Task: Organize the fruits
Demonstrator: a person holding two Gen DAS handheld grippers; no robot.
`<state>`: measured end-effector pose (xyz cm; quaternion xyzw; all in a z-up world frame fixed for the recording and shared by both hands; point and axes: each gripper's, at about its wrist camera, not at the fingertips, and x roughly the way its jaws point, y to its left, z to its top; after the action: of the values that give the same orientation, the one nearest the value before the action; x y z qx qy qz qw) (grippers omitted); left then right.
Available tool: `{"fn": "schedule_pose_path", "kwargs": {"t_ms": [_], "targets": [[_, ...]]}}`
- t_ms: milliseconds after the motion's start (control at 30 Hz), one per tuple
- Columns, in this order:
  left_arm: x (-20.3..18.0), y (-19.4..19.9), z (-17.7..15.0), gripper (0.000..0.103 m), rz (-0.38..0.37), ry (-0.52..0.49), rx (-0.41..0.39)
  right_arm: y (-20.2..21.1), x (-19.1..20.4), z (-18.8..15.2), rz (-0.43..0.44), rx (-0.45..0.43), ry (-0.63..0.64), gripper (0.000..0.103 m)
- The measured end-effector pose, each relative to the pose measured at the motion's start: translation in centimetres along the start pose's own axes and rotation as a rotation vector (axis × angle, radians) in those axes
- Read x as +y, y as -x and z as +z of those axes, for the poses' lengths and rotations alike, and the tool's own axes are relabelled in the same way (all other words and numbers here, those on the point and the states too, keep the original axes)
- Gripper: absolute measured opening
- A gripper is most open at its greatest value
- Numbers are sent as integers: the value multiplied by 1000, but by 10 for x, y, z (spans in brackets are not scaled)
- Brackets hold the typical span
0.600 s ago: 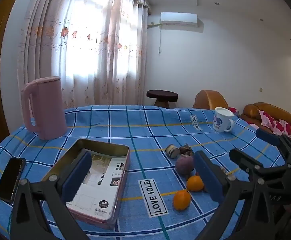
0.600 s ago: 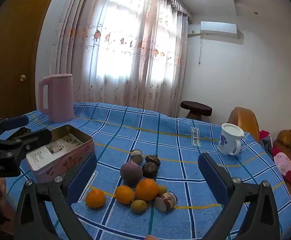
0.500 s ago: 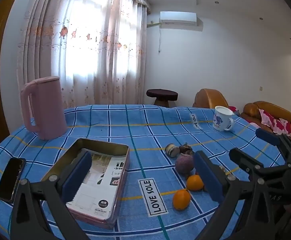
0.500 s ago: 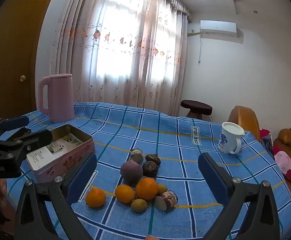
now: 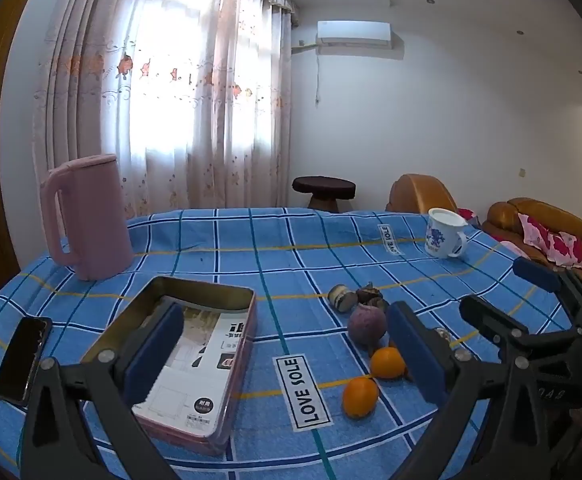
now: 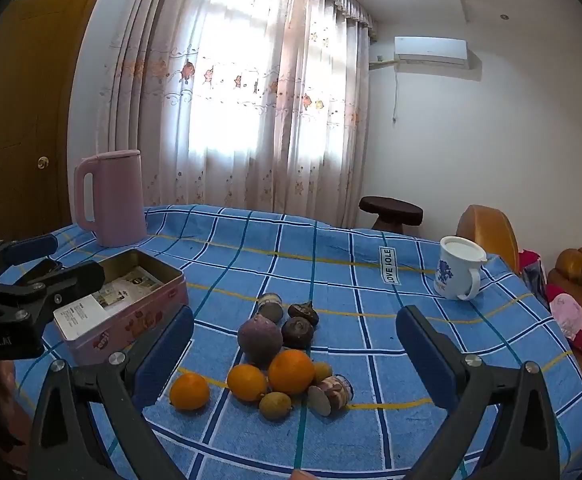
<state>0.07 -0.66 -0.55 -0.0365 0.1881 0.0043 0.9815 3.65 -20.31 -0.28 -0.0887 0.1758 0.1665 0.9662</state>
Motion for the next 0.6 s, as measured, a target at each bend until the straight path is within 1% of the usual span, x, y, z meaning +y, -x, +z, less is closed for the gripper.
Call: {"fn": "schedule_pose_path", "kwargs": {"t_ms": [600], "targets": [[-6,5,0,103,-2,-11,3,3,0,-8,8,1,-10,102]]}}
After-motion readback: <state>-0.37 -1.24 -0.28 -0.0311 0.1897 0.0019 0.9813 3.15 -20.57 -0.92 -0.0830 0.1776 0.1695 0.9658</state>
